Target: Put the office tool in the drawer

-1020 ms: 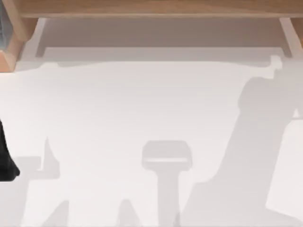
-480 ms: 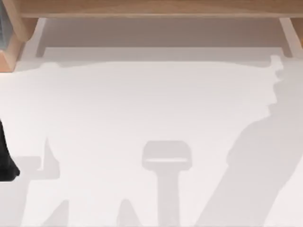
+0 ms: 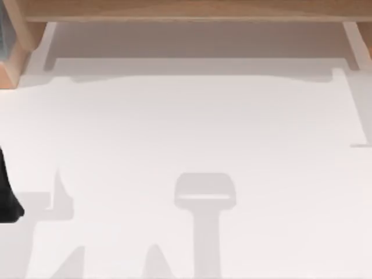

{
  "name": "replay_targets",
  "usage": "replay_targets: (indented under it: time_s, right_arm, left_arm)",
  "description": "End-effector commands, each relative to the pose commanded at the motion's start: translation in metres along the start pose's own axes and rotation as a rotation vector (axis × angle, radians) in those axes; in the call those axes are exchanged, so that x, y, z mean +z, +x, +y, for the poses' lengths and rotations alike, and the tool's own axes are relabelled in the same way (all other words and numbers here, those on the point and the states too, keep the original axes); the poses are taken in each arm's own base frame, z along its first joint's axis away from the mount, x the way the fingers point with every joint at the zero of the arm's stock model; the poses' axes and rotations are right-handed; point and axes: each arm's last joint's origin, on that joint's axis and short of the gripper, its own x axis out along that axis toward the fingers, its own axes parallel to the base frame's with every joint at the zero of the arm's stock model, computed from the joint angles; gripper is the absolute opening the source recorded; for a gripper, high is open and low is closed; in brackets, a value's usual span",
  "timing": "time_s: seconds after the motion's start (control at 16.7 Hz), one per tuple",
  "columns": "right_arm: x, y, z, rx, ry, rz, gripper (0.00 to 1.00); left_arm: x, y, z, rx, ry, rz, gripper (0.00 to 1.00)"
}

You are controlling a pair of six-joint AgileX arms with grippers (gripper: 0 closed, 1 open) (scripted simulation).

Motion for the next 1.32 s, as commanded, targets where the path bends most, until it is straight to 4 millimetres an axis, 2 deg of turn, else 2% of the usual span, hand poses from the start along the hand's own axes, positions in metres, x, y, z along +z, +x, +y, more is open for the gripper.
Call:
replay_targets:
  time_s: [0.12,0.24,0.36,0.48,0.66,0.9,1.08,1.32]
  right_arm:
    - [-0.031,-0.005,0.017,-0.068,-0.103,-0.029,1.0]
    - [-0.056,-0.009,0.043,-0.117,-0.204,-0.062,1.0]
    - [-0.072,-0.015,0.072,-0.157,-0.302,-0.105,1.0]
    - [-0.08,-0.021,0.103,-0.191,-0.393,-0.159,1.0]
    - [-0.079,-0.034,0.143,-0.239,-0.514,-0.258,1.0]
    - [-0.065,-0.051,0.185,-0.289,-0.639,-0.408,1.0]
    - [-0.054,-0.06,0.204,-0.312,-0.697,-0.503,1.0]
    - [-0.048,-0.064,0.212,-0.324,-0.722,-0.551,1.0]
  left_arm:
    - [0.0,0.0,0.0,0.0,0.0,0.0,1.0]
    - [0.0,0.0,0.0,0.0,0.0,0.0,1.0]
    - [0.0,0.0,0.0,0.0,0.0,0.0,1.0]
    - [0.0,0.0,0.0,0.0,0.0,0.0,1.0]
    - [0.0,0.0,0.0,0.0,0.0,0.0,1.0]
    - [0.0,0.0,0.0,0.0,0.0,0.0,1.0]
    - [0.0,0.0,0.0,0.0,0.0,0.0,1.0]
    - [0.0,0.0,0.0,0.0,0.0,0.0,1.0]
